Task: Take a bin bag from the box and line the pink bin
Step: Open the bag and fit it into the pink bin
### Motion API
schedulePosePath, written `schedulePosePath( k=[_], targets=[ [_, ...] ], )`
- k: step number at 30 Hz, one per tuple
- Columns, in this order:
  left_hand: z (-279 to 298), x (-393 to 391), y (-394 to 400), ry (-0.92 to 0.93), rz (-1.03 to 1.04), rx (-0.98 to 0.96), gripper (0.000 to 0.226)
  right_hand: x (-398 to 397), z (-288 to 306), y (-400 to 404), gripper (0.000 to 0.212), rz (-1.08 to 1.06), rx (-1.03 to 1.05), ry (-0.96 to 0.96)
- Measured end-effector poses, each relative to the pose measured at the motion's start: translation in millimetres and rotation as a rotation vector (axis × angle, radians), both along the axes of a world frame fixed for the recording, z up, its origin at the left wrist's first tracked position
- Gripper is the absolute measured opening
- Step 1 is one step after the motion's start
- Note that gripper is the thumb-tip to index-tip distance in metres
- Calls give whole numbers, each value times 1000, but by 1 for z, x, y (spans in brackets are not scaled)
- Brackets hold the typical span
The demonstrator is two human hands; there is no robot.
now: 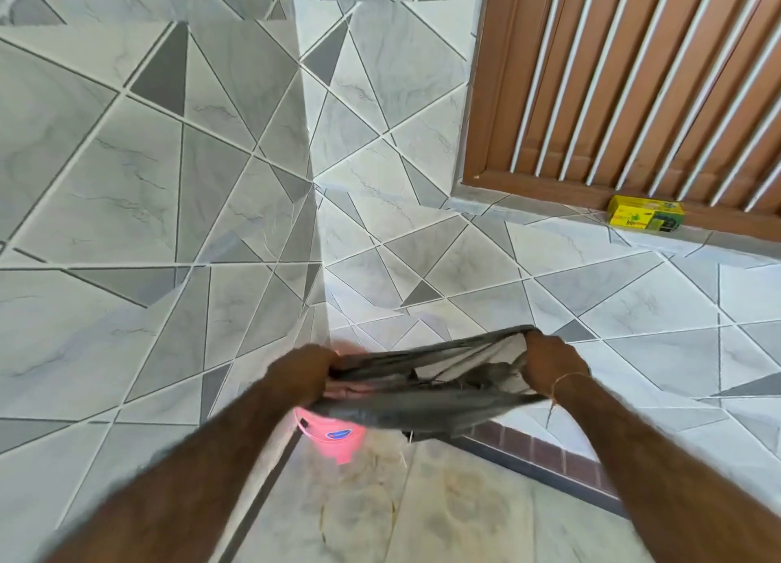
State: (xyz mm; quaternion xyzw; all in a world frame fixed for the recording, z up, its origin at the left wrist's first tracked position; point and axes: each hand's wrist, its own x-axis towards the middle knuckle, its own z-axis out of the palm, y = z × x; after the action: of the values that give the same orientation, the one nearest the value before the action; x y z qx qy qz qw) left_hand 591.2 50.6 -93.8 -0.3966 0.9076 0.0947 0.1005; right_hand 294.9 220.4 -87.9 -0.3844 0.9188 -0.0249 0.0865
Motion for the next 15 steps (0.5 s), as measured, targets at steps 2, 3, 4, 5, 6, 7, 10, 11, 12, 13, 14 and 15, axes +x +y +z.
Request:
schedulePosePath(
  k=[2,3,4,5,6,7,10,11,12,13,14,15],
  targets=[
    [26,-5,-25,78,153,-88,52,-5,20,-6,51,0,-6,33],
    [48,-7,-35,179,212,-165,57,-7,34,-12,52,-11,-71,71],
    [73,-10,-41,319,271,-268,58,-11,52,-18,52,-36,-180,121],
    [104,-13,-40,491,309,-434,56,-12,73,-23,49,-78,-325,186],
    [128,-16,-35,705,342,-606,50,-11,93,-28,42,-105,-513,272],
    [146,-19,-28,971,363,-712,42,-11,105,-32,34,-127,-717,357],
    [107,-33,-13,863,239,-594,25,-11,80,-38,27,-71,-677,390],
    [66,-28,-2,451,74,-511,28,-5,51,-33,29,1,-369,244],
    [26,-22,-1,195,7,-400,31,-4,22,-27,36,47,-105,101],
    [-8,-12,-6,51,13,-331,34,-3,-6,-18,42,66,82,27],
    [-28,0,-10,39,86,-277,36,-3,-27,-7,46,62,144,-4],
    [-35,5,-17,146,174,-215,36,-6,-39,-1,47,42,113,-16]
  ],
)
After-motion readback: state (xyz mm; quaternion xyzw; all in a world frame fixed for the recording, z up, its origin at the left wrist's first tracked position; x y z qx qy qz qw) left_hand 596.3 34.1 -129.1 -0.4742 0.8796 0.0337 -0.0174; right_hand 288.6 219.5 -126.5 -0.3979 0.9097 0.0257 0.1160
